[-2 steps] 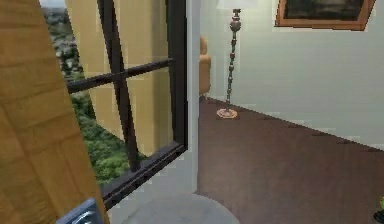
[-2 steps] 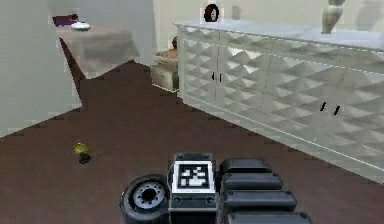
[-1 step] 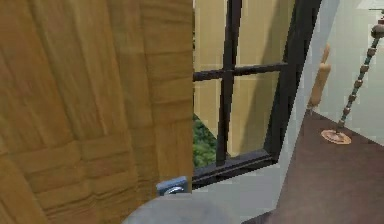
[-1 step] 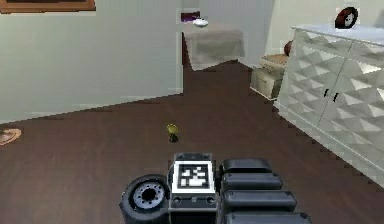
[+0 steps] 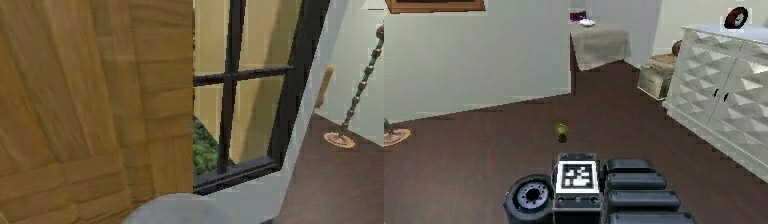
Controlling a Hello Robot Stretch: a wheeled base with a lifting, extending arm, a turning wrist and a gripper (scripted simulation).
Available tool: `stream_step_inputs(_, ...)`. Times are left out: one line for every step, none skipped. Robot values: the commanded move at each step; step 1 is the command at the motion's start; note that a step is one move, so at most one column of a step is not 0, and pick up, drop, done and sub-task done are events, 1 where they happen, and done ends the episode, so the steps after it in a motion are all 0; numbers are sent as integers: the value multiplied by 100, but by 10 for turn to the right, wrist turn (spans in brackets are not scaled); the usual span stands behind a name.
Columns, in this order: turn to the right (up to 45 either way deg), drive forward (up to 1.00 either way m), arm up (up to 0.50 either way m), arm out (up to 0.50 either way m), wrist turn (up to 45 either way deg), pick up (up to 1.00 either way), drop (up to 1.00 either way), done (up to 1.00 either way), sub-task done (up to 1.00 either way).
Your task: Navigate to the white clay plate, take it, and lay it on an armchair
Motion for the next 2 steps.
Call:
stream_step_inputs(450, 0, 0, 0, 0, 0, 0, 0, 0)
stream_step_inputs(450, 0, 0, 0, 0, 0, 0, 0, 0)
